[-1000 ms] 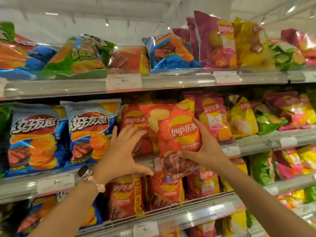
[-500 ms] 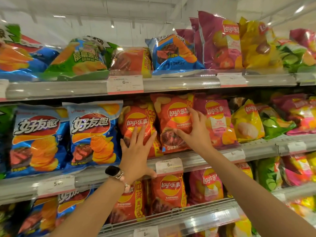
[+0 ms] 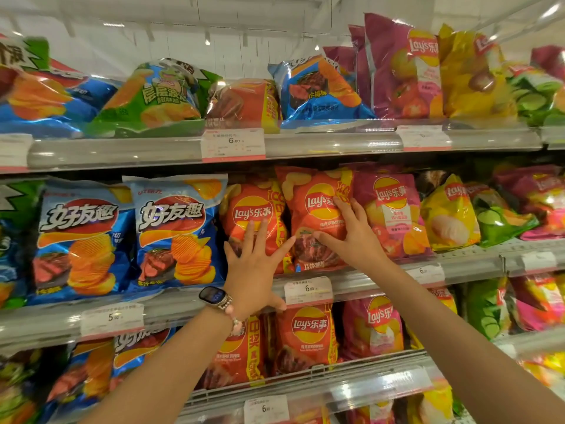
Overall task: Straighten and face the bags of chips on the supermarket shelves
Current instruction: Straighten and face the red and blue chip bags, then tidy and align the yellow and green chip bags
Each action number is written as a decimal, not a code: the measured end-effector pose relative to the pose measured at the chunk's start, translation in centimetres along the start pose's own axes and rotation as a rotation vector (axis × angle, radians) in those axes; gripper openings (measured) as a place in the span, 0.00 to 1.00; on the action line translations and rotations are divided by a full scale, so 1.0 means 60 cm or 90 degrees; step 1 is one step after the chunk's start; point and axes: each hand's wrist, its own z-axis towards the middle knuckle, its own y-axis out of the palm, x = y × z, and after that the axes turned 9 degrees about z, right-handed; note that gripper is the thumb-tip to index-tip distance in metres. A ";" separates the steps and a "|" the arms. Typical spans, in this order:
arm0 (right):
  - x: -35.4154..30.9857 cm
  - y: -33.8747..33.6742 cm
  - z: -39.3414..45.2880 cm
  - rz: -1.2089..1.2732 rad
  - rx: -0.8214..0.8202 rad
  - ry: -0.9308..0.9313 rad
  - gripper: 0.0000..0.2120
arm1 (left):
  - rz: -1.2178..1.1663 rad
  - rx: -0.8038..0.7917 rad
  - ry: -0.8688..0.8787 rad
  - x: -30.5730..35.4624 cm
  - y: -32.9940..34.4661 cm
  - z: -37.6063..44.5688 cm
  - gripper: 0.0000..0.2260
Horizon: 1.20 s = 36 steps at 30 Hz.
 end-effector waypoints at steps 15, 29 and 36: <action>-0.041 -0.009 -0.033 0.020 0.147 -0.147 0.27 | -0.198 0.271 0.067 -0.017 -0.045 -0.046 0.32; -0.231 -0.116 0.129 0.004 0.267 -0.354 0.19 | 0.000 0.370 -0.013 -0.150 -0.251 0.080 0.41; -0.246 -0.159 0.250 0.009 0.034 -0.130 0.50 | 0.062 0.368 -0.052 -0.158 -0.231 0.101 0.32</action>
